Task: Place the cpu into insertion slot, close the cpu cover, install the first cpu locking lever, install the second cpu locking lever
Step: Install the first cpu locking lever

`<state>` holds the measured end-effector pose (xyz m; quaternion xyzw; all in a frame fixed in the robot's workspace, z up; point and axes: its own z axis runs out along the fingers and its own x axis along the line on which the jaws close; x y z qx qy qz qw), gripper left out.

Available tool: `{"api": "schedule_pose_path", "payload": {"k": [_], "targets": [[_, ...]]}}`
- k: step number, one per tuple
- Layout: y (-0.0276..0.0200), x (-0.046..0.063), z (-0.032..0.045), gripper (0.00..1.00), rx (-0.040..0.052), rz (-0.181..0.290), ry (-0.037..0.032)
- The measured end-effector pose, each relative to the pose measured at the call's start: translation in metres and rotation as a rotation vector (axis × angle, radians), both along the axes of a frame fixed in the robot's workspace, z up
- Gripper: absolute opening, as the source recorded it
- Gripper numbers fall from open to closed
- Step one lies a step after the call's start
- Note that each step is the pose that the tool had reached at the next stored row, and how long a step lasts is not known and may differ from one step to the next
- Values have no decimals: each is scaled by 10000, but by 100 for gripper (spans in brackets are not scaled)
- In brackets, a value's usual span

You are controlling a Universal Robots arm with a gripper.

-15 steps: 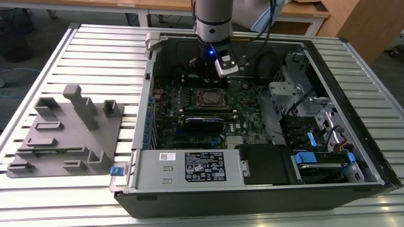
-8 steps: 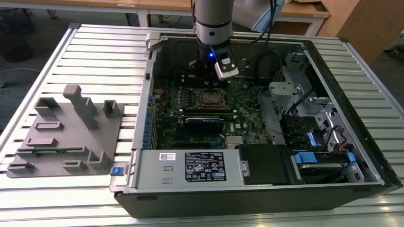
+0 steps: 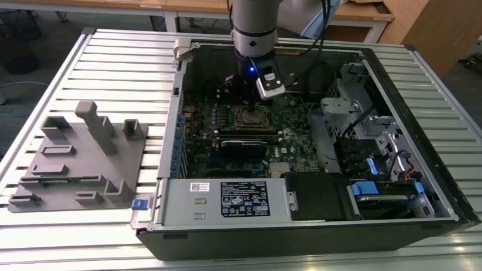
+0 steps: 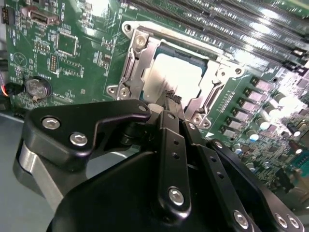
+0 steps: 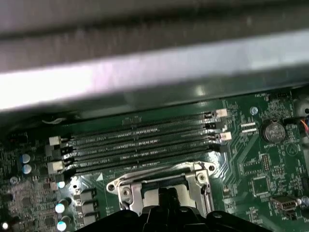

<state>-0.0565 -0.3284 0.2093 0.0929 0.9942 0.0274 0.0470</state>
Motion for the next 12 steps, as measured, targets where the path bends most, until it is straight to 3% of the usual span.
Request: {"api": "schedule_pose_path", "payload": {"k": [6, 12], "targets": [[-6, -1, 5, 11, -11, 0, 2], [-6, -1, 73, 11, -9, 0, 0]]}}
